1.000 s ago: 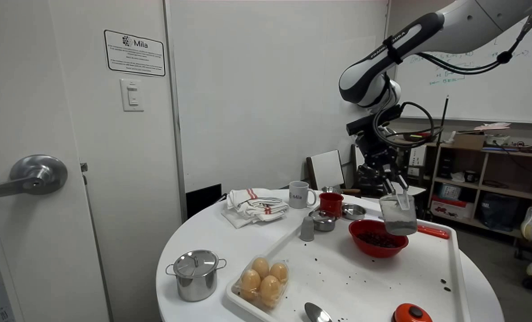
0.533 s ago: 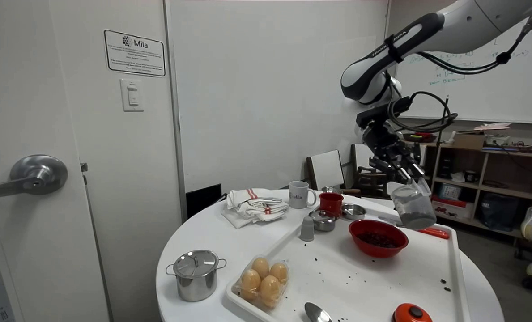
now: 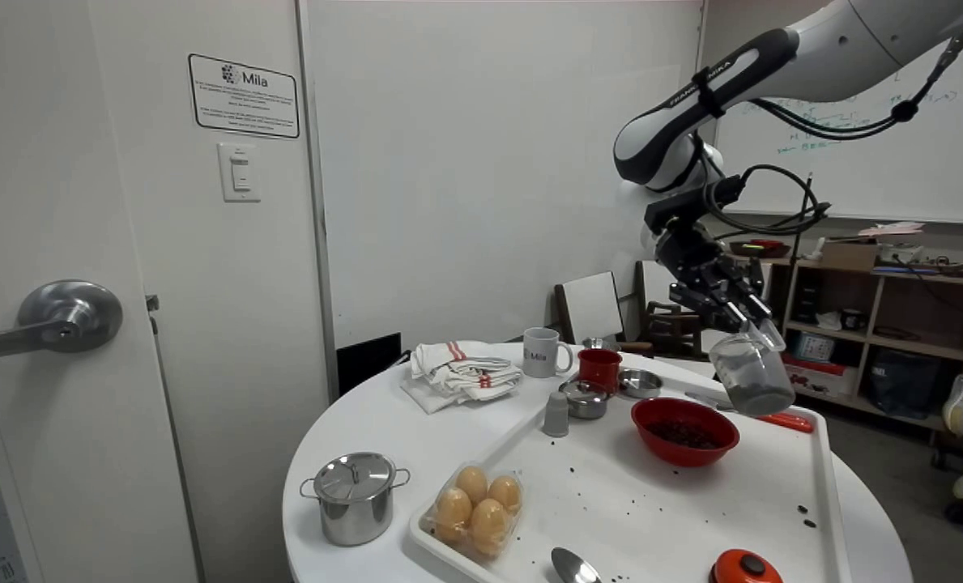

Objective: Pick the jar and pour some beans into the red bowl

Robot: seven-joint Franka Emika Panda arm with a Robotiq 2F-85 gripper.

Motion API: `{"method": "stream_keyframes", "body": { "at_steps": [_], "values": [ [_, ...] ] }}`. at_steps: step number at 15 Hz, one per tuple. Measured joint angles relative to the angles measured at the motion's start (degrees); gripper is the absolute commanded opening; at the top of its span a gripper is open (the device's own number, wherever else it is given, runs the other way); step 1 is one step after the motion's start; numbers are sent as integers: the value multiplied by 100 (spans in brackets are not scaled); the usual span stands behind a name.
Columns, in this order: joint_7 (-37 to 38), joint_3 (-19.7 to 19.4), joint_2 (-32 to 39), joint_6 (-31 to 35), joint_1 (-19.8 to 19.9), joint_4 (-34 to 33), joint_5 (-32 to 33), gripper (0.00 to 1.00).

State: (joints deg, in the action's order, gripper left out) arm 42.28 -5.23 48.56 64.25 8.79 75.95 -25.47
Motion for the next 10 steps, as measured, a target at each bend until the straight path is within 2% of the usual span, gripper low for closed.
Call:
{"method": "stream_keyframes", "body": {
  "at_steps": [4,10],
  "values": [
    [354,-56,211,-21,59,-185,-486,11],
    [697,-59,532,-176,370,-570,-1107,11]
  ]
}}
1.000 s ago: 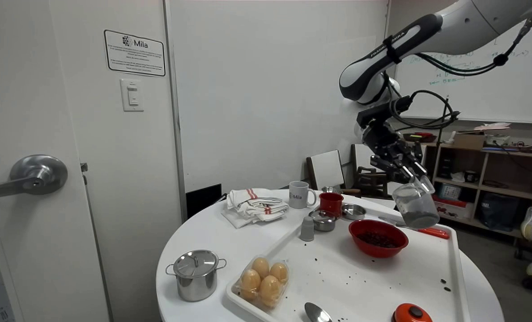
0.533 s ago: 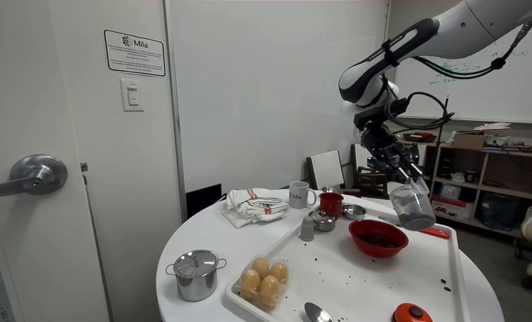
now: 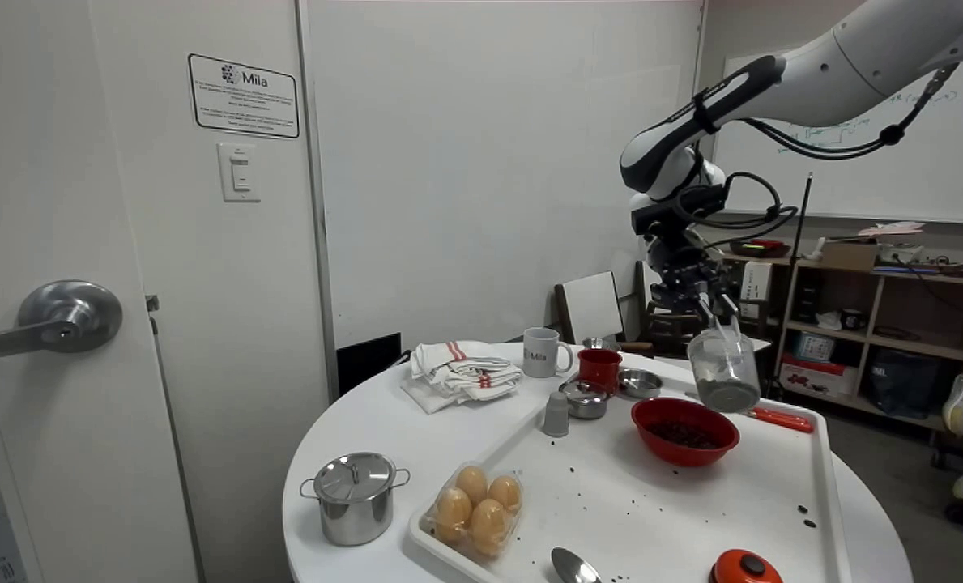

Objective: Pick the jar and pour some beans into the red bowl

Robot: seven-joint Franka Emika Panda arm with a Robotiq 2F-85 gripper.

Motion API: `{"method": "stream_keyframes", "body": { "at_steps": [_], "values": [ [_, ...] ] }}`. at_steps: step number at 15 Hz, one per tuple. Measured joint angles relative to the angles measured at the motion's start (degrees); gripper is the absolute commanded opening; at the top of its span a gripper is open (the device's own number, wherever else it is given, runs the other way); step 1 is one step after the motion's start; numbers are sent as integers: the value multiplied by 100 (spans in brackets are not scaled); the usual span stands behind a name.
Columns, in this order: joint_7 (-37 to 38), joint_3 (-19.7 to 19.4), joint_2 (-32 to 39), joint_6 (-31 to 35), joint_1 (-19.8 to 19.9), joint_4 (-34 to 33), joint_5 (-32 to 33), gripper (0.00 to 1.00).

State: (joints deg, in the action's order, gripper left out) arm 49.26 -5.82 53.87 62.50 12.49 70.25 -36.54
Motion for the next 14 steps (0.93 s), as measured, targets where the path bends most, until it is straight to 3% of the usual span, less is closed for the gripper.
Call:
{"method": "stream_keyframes", "body": {
  "at_steps": [7,14],
  "values": [
    [12,7,365,-732,375,-429,-320,11],
    [14,33,837,-1509,447,-1001,-777,11]
  ]
}}
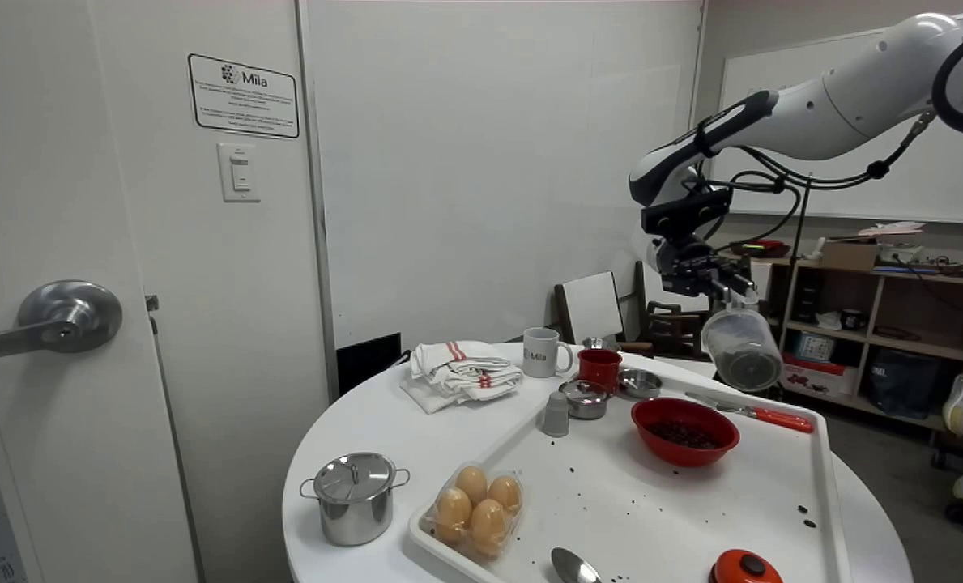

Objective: Pick the jar and pour some beans into the red bowl

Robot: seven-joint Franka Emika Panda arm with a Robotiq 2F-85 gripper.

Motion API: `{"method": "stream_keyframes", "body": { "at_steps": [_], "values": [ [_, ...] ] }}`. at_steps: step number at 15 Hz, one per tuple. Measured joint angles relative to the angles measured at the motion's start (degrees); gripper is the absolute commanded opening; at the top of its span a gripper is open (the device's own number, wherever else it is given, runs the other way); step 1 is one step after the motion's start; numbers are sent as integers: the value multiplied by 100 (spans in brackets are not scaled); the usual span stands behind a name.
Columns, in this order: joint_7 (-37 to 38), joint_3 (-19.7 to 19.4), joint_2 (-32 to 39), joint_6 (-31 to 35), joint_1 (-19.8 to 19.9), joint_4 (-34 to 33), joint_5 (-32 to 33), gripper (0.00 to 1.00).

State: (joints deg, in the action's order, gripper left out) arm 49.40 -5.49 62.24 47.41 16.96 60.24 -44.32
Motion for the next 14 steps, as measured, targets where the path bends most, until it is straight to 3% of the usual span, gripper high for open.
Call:
{"method": "stream_keyframes", "body": {
  "at_steps": [5,6,8,9,14],
  "values": [
    [83,15,312,-314,63,-411,-408,11],
    [112,16,360,-352,84,-491,-468,26],
    [138,16,423,-366,123,-609,-512,26],
    [143,16,436,-370,136,-645,-517,11],
    [146,8,461,-373,140,-668,-518,11]
  ]
}}
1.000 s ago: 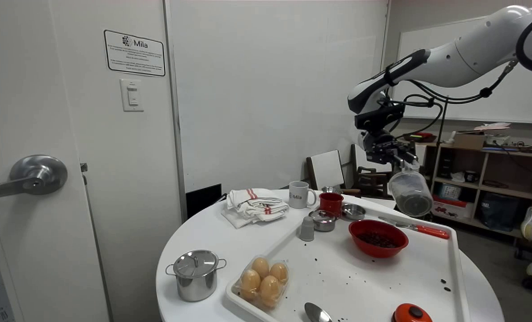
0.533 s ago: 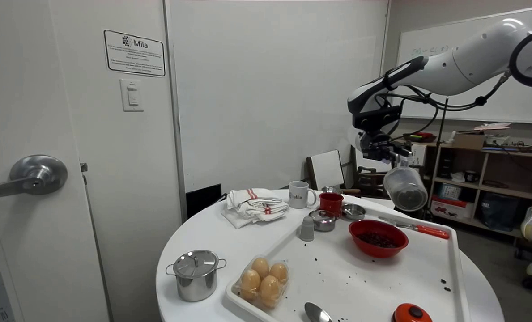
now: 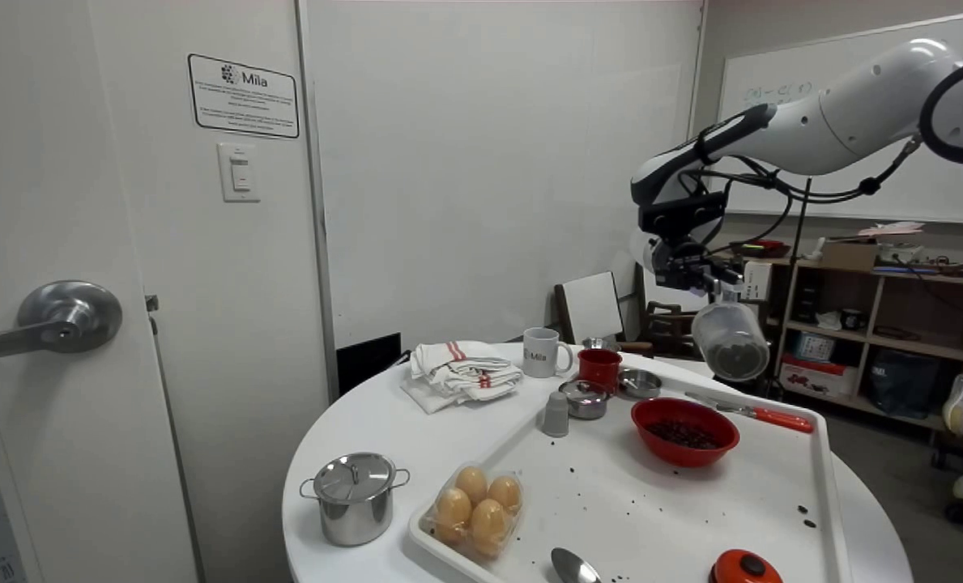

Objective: Pick the jar and pour some beans into the red bowl

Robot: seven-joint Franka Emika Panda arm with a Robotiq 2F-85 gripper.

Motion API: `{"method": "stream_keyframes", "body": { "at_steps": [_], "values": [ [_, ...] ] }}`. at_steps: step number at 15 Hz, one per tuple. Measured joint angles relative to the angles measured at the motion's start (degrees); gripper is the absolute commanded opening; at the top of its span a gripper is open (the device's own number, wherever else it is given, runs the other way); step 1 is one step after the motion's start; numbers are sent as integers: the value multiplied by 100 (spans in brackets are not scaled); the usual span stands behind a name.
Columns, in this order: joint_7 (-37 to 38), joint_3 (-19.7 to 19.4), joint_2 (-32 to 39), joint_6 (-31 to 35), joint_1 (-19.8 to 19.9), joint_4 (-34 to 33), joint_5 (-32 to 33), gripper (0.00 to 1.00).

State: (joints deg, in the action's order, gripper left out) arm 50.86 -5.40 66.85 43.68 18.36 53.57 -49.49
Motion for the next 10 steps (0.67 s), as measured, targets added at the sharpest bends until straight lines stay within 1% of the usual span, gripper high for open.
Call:
{"method": "stream_keyframes", "body": {
  "at_steps": [5,10],
  "values": [
    [69,0,29,1,37,-20,-92,11],
    [189,3,34,-1,176,-33,-325,11]
  ]
}}
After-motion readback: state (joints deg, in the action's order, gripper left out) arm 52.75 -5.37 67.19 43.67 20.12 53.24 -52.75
